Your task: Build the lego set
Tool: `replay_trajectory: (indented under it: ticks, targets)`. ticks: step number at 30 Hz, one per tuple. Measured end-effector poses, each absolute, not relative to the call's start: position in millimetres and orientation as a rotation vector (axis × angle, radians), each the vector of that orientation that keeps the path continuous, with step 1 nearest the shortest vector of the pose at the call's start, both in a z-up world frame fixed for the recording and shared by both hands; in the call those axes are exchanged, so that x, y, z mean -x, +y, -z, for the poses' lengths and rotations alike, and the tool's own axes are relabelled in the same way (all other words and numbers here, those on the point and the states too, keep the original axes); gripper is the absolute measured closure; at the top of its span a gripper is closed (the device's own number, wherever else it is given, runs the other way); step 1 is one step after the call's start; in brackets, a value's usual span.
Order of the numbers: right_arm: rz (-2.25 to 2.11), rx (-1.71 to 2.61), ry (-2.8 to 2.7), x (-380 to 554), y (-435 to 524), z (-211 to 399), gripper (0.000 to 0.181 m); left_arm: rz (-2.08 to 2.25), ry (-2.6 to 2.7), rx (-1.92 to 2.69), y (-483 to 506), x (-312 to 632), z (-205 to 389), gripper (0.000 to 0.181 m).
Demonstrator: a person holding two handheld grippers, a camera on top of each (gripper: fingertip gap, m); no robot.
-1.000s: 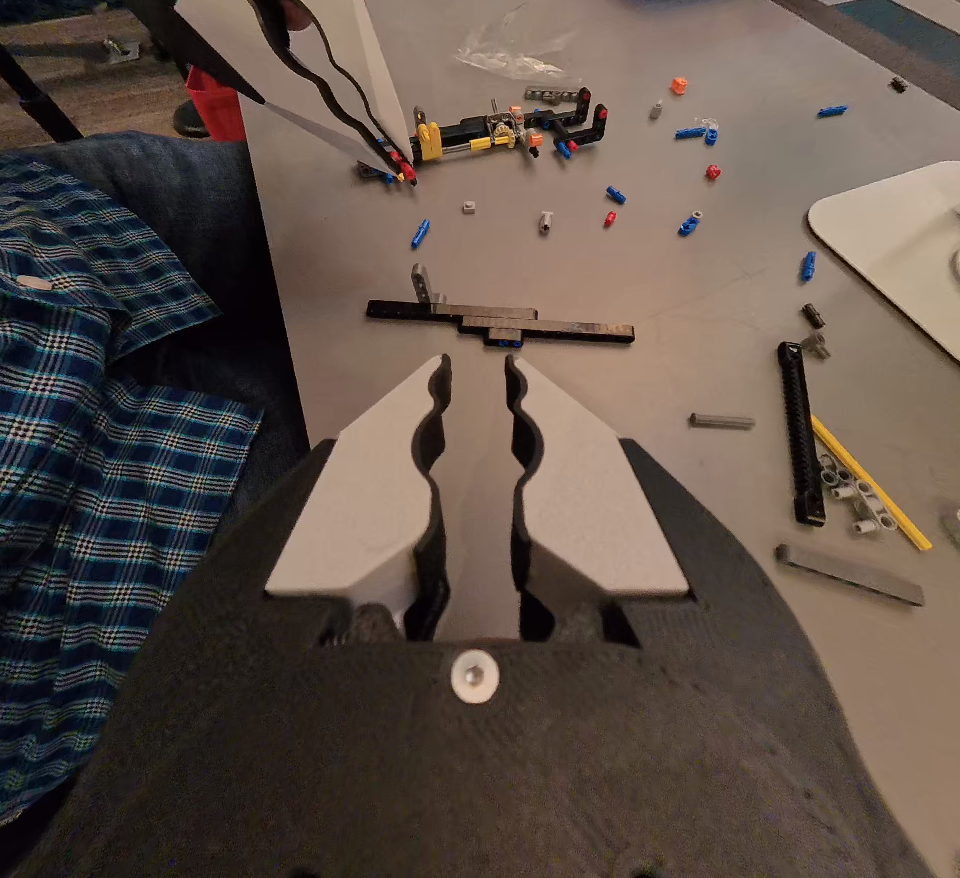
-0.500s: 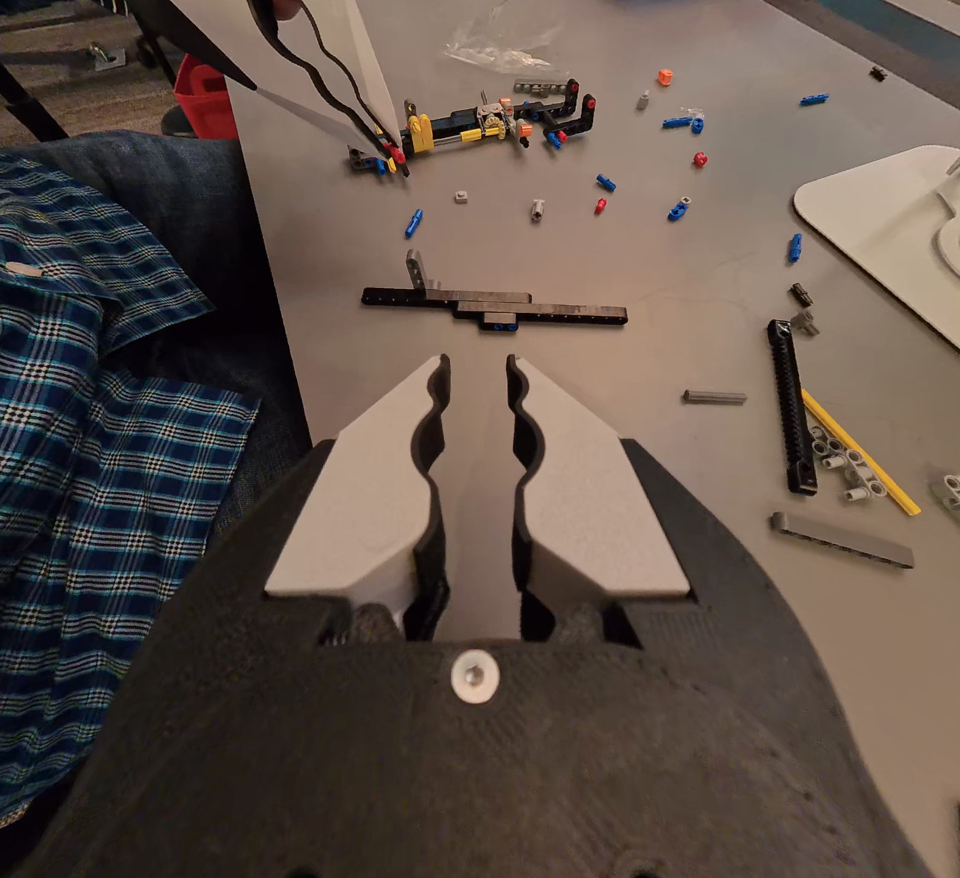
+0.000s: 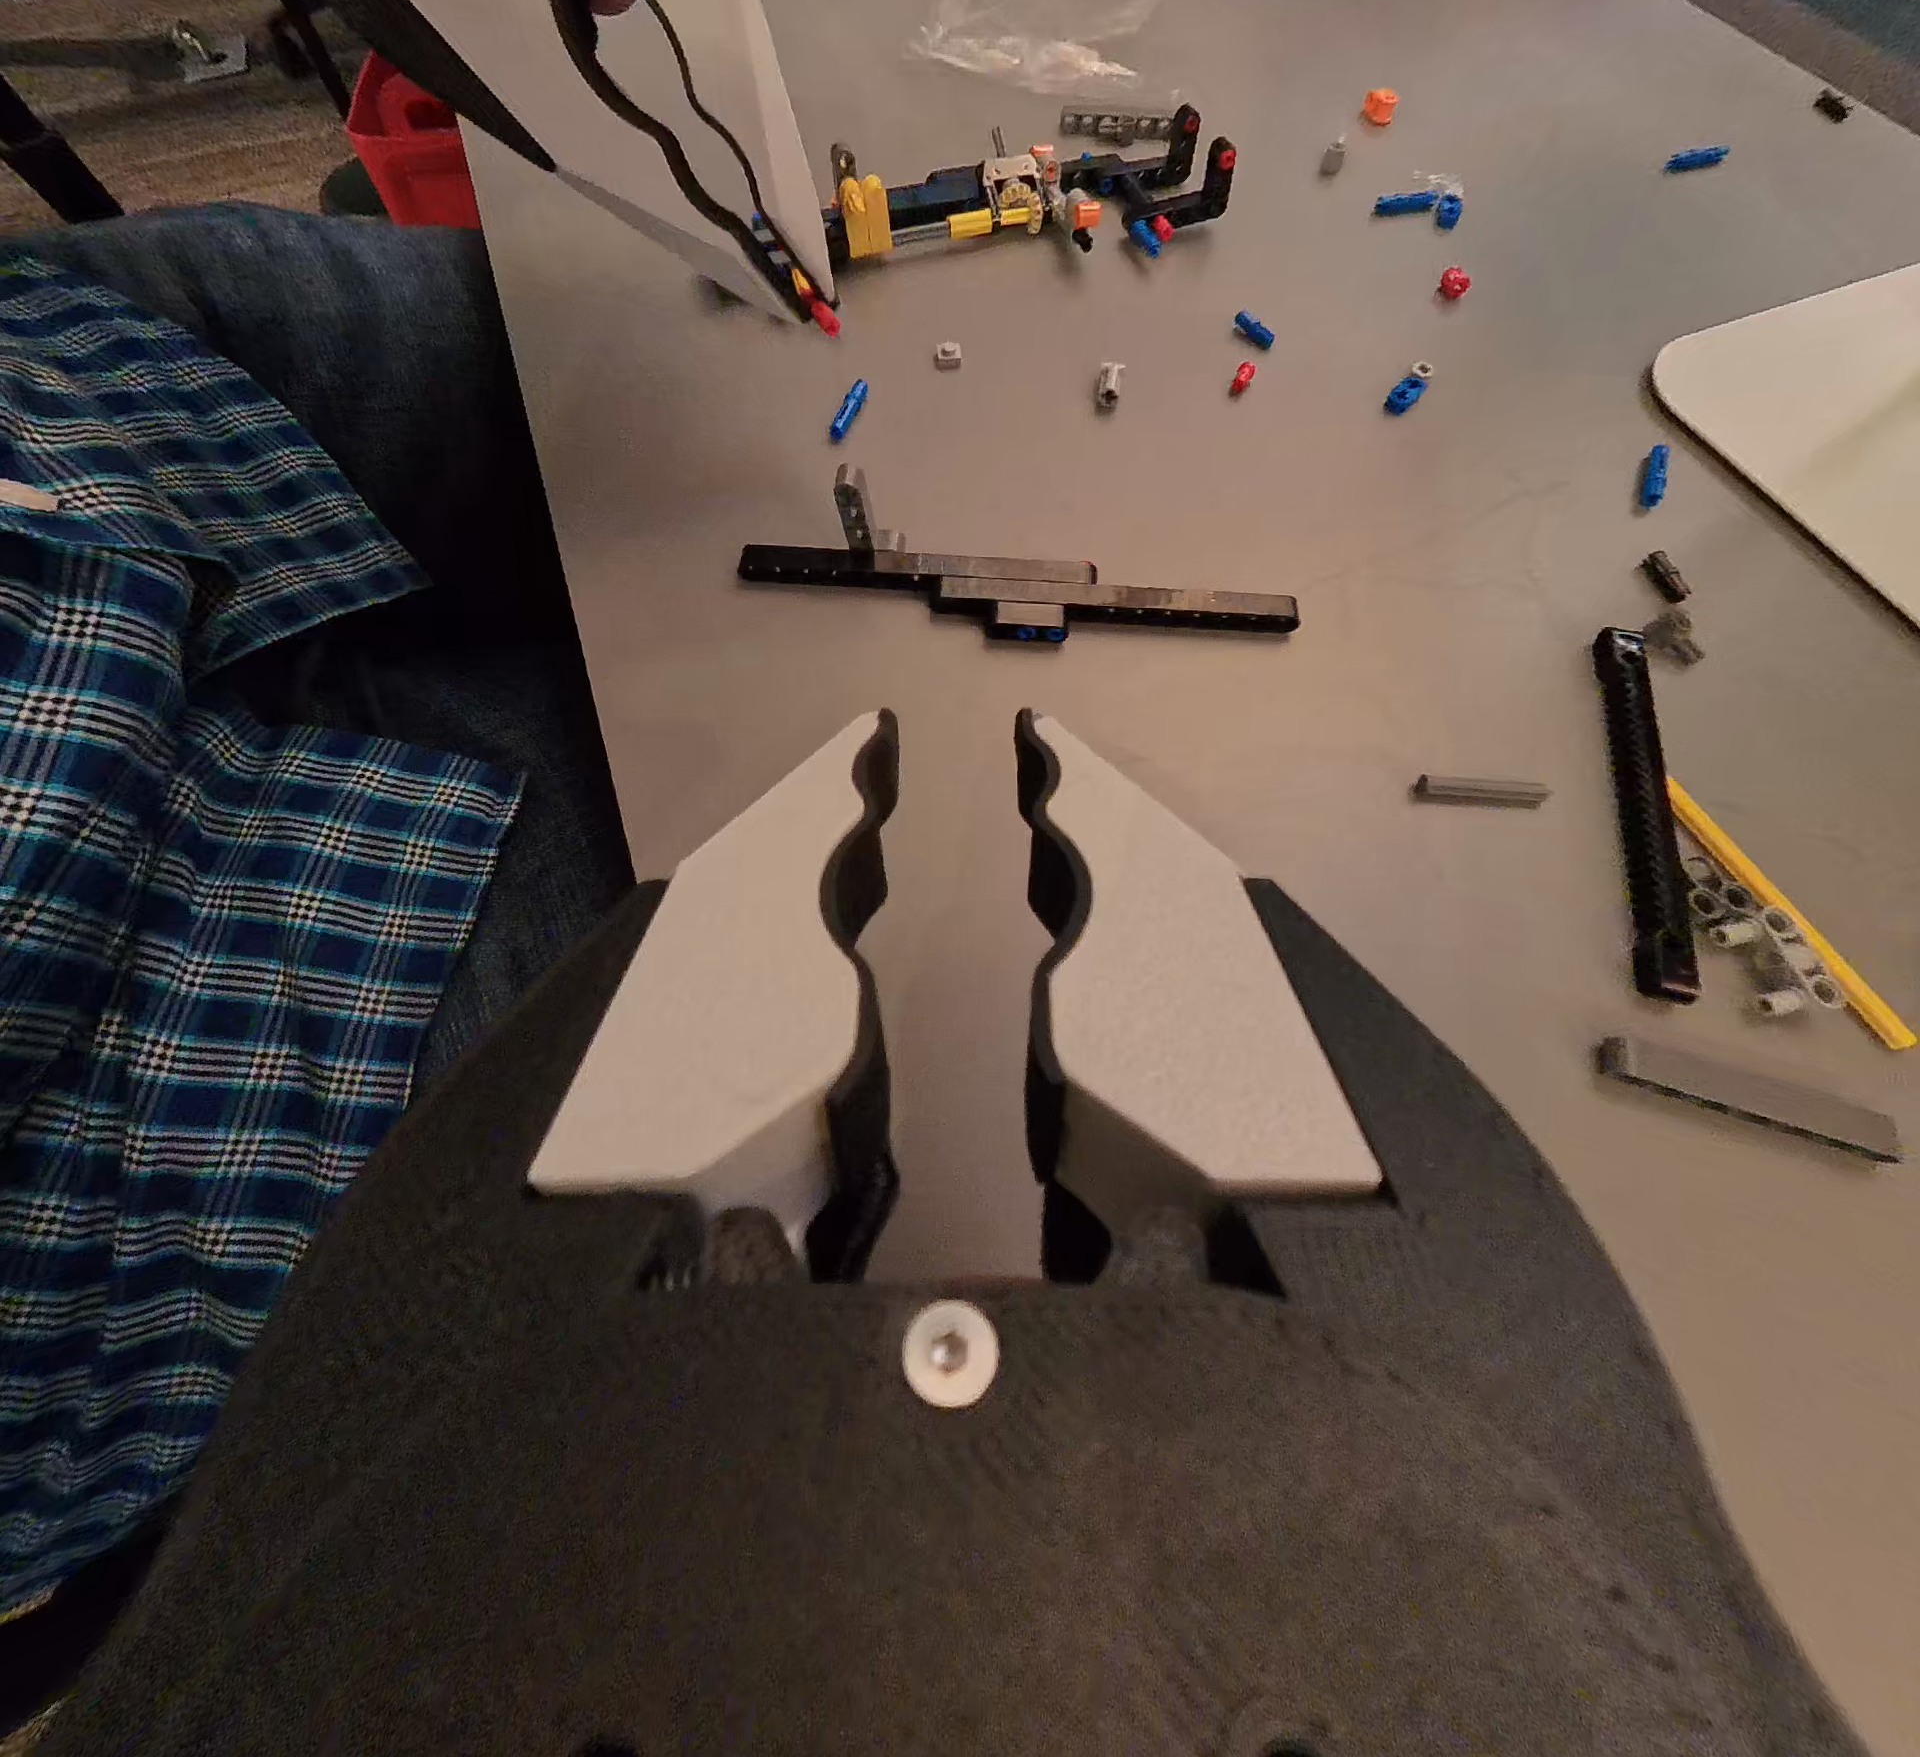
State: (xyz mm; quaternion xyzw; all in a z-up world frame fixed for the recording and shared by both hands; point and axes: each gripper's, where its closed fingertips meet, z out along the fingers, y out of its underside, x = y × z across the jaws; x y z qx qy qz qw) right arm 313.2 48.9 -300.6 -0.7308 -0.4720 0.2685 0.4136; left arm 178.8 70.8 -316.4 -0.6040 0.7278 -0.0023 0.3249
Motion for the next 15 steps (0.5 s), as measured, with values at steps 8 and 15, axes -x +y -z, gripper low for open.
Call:
replay_trajectory:
  ticks: [8,15]
  targets:
    - [-0.68,1.84,-1.244,-294,45,311,0.157,0.029,1.957,1.578,71,-186,329,0.179]
    - [-0.677,1.853,-1.278,-284,45,320,0.153,0.021,2.022,1.543,71,-196,333,0.179]
